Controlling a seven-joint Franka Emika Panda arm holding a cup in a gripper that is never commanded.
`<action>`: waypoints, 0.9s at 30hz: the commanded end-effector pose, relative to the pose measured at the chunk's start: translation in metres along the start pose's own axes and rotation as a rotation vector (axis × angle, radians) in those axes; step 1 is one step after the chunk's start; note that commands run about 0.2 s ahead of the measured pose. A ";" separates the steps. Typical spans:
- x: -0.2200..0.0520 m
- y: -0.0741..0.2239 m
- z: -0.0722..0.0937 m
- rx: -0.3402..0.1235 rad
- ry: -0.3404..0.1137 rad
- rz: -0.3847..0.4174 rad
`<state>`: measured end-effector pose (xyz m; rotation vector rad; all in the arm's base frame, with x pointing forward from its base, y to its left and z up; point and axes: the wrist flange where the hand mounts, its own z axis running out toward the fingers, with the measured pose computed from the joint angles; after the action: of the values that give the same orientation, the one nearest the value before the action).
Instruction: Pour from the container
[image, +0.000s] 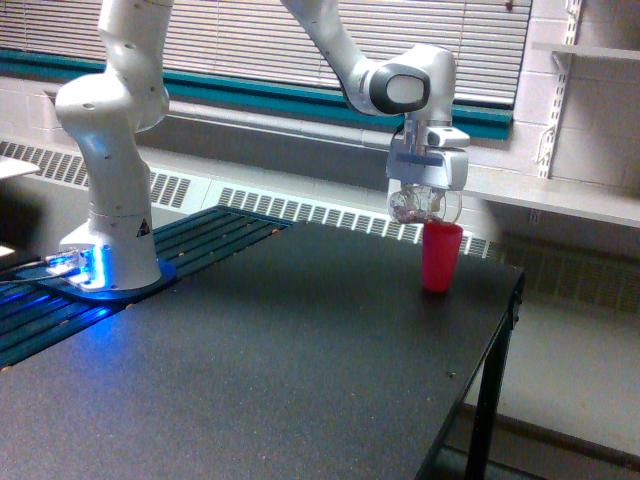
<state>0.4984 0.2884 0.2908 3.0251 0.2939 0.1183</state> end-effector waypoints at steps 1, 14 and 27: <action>-0.002 -0.003 0.003 -0.020 -0.022 -0.043; 0.003 0.005 -0.008 -0.051 -0.026 -0.067; 0.000 0.001 -0.008 -0.073 -0.058 -0.101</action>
<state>0.4989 0.2845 0.2934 2.9483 0.3767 0.0347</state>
